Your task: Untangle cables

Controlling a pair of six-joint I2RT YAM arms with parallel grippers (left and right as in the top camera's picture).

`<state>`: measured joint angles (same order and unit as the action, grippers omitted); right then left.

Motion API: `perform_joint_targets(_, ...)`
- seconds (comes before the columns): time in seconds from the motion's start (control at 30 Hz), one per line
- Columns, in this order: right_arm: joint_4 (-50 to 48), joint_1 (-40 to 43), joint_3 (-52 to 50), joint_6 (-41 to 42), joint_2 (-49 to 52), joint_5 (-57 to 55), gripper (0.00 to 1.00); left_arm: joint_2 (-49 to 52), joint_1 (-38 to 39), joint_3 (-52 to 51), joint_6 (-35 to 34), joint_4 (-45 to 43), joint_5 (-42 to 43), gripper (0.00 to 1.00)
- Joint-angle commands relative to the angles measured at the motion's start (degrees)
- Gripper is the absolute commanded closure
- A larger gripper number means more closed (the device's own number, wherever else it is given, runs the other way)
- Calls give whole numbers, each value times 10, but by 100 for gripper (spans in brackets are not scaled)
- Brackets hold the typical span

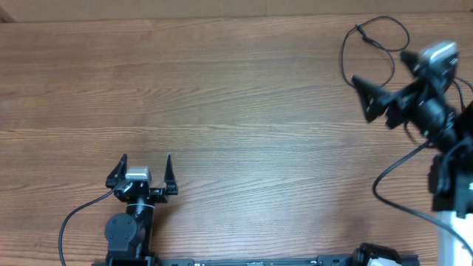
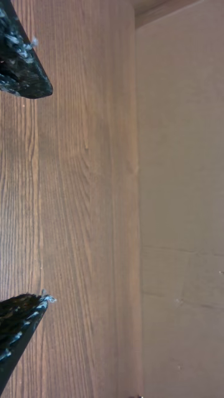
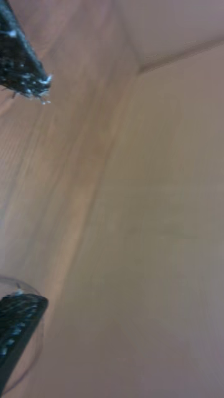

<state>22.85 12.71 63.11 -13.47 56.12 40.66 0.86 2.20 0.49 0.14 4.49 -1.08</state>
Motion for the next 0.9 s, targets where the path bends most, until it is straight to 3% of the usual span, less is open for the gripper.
perform_joint_targets(0.0, -74, 0, -87, 2, -47, 62, 0, -6, 0, -2, -5, 0, 5, 0)
perform_joint_targets(0.33, -283, -7, -292, 2, -143, 51, 0, -6, 0, -2, -5, 0, 5, 0)
perform_joint_targets(0.87, -465, -41, -551, 2, -261, 16, 0, -6, 0, -2, -5, 0, 5, 0)
